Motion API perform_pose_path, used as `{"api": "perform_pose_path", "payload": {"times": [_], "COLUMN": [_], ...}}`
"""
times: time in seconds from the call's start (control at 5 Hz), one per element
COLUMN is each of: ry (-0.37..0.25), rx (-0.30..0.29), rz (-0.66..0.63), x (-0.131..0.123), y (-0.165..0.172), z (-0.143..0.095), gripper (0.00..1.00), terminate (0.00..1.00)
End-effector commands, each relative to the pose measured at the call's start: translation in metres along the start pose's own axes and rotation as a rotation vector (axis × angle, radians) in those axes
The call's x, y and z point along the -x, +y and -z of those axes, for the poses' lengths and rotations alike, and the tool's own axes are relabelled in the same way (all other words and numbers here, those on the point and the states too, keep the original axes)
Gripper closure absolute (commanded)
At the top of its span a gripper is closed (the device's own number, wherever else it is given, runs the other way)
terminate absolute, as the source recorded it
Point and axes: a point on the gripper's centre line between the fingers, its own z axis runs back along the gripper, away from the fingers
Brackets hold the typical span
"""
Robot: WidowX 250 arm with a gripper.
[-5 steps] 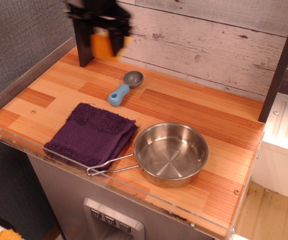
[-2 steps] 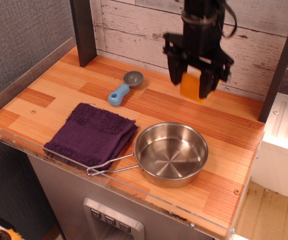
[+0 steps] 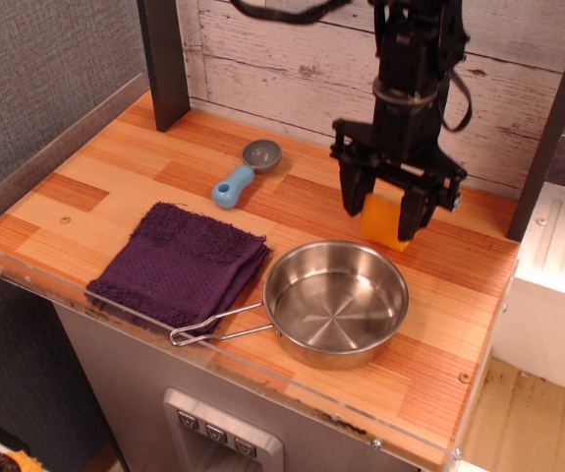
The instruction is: Pick orange toy and place it near to the top of the vessel
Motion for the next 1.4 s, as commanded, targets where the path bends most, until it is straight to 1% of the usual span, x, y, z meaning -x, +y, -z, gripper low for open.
{"api": "perform_pose_path", "payload": {"times": [0.0, 0.2, 0.4, 0.6, 0.8, 1.0, 1.2], "ry": [-0.033, -0.088, -0.196, -0.238, -0.198, -0.139, -0.106], "rx": [-0.002, 0.008, 0.003, -0.039, -0.055, -0.053, -0.042], "rz": [-0.018, -0.002, -0.006, -0.041, -0.109, -0.139, -0.130], "x": [0.004, 0.006, 0.014, 0.039, 0.063, 0.079, 0.089], "y": [0.001, 0.000, 0.005, 0.024, 0.054, 0.074, 0.083], "z": [-0.011, -0.031, -0.075, -0.122, -0.123, -0.110, -0.100], "gripper": [0.00, 0.00, 0.00, 0.00, 0.00, 0.00, 0.00], "terminate": [0.00, 0.00, 0.00, 0.00, 0.00, 0.00, 0.00]}}
